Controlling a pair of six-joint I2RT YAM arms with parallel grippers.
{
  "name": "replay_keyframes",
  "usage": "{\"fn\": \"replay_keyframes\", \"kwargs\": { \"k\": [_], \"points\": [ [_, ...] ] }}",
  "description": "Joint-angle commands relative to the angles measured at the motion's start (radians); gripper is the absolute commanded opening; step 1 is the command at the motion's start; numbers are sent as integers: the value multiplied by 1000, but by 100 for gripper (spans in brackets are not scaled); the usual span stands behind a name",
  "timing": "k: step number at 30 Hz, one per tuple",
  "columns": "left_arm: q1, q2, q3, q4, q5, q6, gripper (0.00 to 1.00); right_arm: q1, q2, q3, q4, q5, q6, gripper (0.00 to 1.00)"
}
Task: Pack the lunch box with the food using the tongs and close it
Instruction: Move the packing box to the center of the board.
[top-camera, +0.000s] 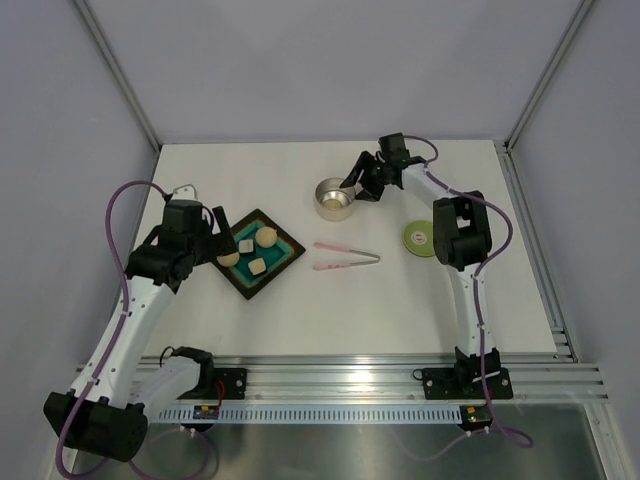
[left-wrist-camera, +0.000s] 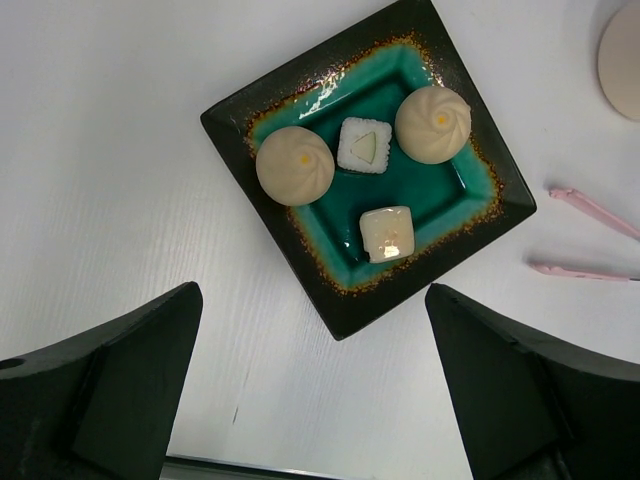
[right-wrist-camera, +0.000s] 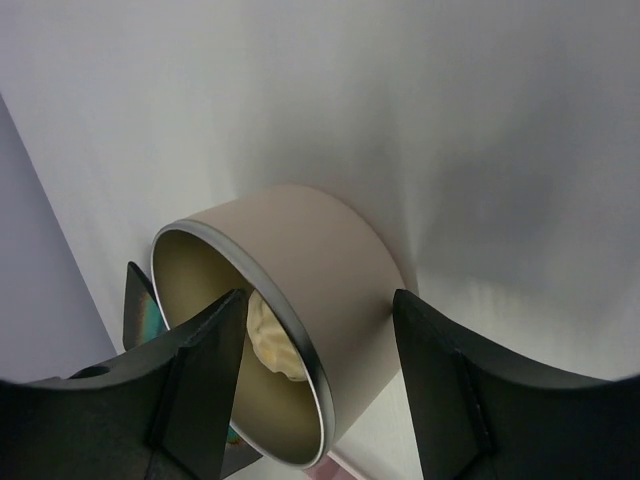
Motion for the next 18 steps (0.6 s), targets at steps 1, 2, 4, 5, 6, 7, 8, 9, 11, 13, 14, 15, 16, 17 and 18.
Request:
{"fn": "replay_keyframes", "kwargs": {
  "k": [1, 2, 4, 5, 6, 7, 8, 9, 11, 13, 14, 15, 16, 17, 18],
  "points": [
    [6, -7, -1, 28, 14, -11, 99, 45, -109, -7, 71, -61, 5, 67],
    [6, -7, 2, 28, 15, -11, 99, 50, -107, -6, 74, -69, 5, 68],
    [6, -7, 7, 23, 12, -11, 99, 62, -101, 11, 68, -75, -3, 68],
    [6, -9, 8, 22, 11, -9, 99, 66, -100, 19, 54, -74, -6, 68],
    [7, -9, 10, 19, 9, -9, 99, 69, -98, 23, 51, -74, -9, 68],
    [6, -9, 11, 18, 6, -8, 99, 76, -95, 30, 46, -72, -9, 68],
    [6, -10, 11, 18, 6, -8, 99, 79, -96, 28, 51, -77, -6, 68],
    [6, -9, 11, 18, 6, -8, 99, 83, -95, 27, 53, -80, -3, 68],
    [7, -5, 11, 22, 12, -8, 99, 97, -92, 31, 53, -94, -3, 68],
    [7, 1, 14, 20, 17, -8, 99, 106, -92, 36, 48, -94, -9, 68],
    [7, 1, 14, 22, 18, -9, 99, 112, -93, 36, 42, -88, -10, 68],
    [7, -1, 16, 22, 18, -8, 99, 112, -102, 34, 37, -81, -16, 68],
    [6, -1, 17, 20, 18, -9, 99, 112, -109, 30, 34, -75, -19, 68],
    [7, -2, 17, 20, 17, -8, 99, 112, -118, 24, 28, -49, -24, 68],
    [7, -4, 17, 20, 17, -8, 99, 112, -142, 14, 31, -28, -33, 69]
  ]
}}
